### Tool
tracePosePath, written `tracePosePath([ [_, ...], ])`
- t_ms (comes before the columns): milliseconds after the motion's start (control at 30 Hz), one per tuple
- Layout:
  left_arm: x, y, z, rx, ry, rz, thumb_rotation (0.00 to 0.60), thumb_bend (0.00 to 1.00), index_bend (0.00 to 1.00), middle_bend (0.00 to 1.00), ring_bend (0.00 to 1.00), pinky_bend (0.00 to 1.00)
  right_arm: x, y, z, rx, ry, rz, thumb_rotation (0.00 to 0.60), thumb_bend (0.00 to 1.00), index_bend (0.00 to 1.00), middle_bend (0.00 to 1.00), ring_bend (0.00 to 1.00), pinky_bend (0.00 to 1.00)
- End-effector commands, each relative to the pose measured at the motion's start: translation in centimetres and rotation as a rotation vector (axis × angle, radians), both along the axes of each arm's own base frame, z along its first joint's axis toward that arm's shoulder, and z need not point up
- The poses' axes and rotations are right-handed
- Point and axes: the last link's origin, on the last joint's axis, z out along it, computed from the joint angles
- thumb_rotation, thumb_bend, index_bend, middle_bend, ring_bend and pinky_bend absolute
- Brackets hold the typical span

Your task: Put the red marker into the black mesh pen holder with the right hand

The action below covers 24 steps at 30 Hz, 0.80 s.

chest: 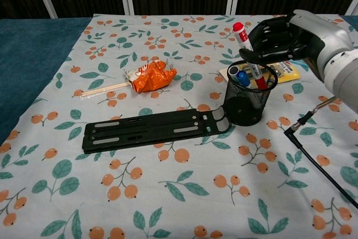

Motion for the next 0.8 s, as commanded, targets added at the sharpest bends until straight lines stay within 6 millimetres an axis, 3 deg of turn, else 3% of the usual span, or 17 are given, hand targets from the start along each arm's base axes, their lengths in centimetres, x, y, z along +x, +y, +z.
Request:
tracePosePath([
  [33, -0.01, 0.00, -0.02, -0.002, 0.000, 0.001, 0.600, 0.02, 0.00, 0.00, 0.00, 0.00, -0.46, -0.05, -0.18, 0.002, 0.009, -0.013, 0.600, 0.68, 0.69, 0.55, 0.35, 0.32],
  [367, -0.02, 0.06, -0.02, -0.003, 0.002, 0.009, 0.600, 0.02, 0.00, 0.00, 0.00, 0.00, -1.13, -0.14, -0.54, 0.018, 0.034, -0.019, 0.600, 0.60, 0.67, 0.47, 0.28, 0.32],
  [633, -0.01, 0.08, 0.01, -0.002, 0.001, 0.010, 0.600, 0.02, 0.00, 0.00, 0.00, 0.00, -1.05, -0.03, -0.46, 0.021, 0.050, 0.006, 0.600, 0.48, 0.36, 0.20, 0.11, 0.26],
  [800, 0.01, 0.07, 0.01, -0.003, 0.000, 0.009, 0.600, 0.02, 0.00, 0.00, 0.00, 0.00, -0.92, -0.14, 0.03, 0.009, 0.055, 0.013, 0.600, 0.44, 0.27, 0.12, 0.07, 0.24],
])
